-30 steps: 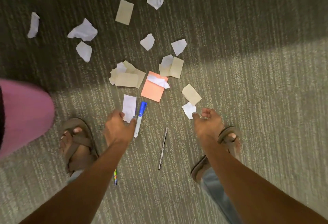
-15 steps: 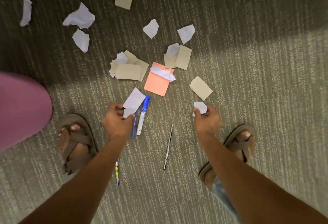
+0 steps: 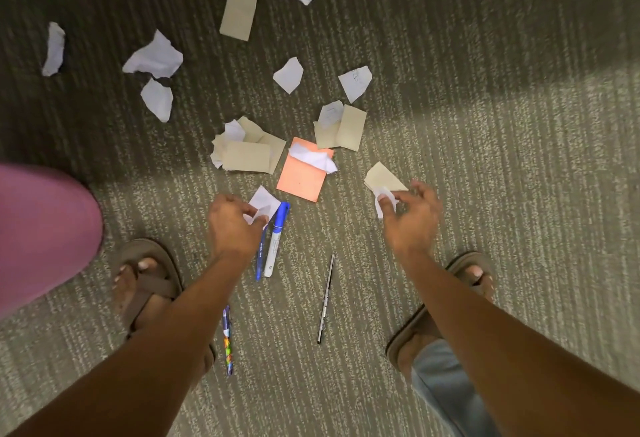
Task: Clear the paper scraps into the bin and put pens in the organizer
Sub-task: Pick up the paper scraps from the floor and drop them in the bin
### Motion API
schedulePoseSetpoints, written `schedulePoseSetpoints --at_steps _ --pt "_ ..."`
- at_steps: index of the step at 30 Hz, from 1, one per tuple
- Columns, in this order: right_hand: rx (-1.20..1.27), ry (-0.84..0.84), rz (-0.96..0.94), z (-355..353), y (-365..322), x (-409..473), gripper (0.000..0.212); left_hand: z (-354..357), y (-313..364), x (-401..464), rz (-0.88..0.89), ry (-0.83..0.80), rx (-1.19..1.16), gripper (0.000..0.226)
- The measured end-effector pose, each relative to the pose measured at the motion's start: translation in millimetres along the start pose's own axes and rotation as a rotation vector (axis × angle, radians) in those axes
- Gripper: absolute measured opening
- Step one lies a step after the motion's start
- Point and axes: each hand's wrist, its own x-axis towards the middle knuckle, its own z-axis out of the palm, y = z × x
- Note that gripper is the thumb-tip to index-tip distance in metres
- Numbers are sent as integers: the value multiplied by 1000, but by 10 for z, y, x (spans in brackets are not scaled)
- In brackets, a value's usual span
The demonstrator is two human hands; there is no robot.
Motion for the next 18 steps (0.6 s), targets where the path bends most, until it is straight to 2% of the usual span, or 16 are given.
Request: schedulePoseSetpoints --at_steps 4,7,8,13,15,18 --pt "-113 8 -50 124 -48 161 36 138 8 20 53 53 118 16" --pt "-135 30 -38 162 -34 181 34 199 49 -17 36 36 115 6" --pt "-120 33 -23 162 -34 178 32 211 54 -33 23 37 83 10" --pt "195 49 61 92 -68 105 23 104 49 -49 -61 -18 -280 41" --pt "372 59 102 67 -120 30 29 15 40 -14 -23 -45 -295 37" --pt "538 43 145 66 -249 -53 31 -121 48 87 63 -50 -205 19"
